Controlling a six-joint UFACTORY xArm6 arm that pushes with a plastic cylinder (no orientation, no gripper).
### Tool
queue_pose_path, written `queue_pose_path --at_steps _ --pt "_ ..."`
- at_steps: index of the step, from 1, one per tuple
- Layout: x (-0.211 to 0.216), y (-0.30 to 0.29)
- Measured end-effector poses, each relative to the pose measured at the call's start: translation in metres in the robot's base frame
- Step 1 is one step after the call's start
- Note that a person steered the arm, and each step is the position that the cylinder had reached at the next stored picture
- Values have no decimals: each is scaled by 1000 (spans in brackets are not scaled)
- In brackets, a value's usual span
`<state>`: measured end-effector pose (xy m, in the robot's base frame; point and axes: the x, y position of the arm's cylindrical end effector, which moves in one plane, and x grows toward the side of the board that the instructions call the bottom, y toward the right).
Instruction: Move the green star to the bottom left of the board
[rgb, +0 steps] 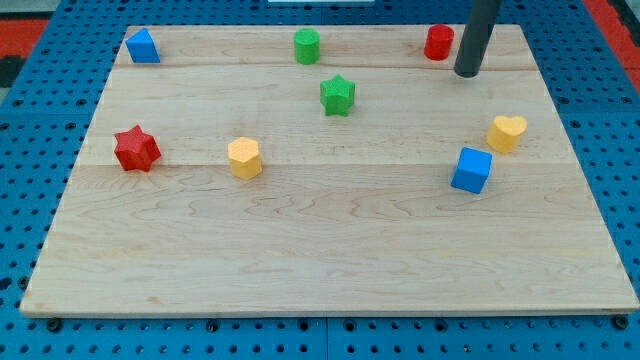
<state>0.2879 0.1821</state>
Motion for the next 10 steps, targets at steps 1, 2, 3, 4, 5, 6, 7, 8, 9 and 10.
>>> queue_pose_path --at_steps 1,2,3,4,5,6,7,8,9,10 --pt "15 -64" --pt "36 -135" --pt "18 -134" --pt "18 -134" --pt "18 -134" --pt "18 -134" --pt "18 -136" --pt "18 -136" --pt "18 -136" --pt "18 -144"
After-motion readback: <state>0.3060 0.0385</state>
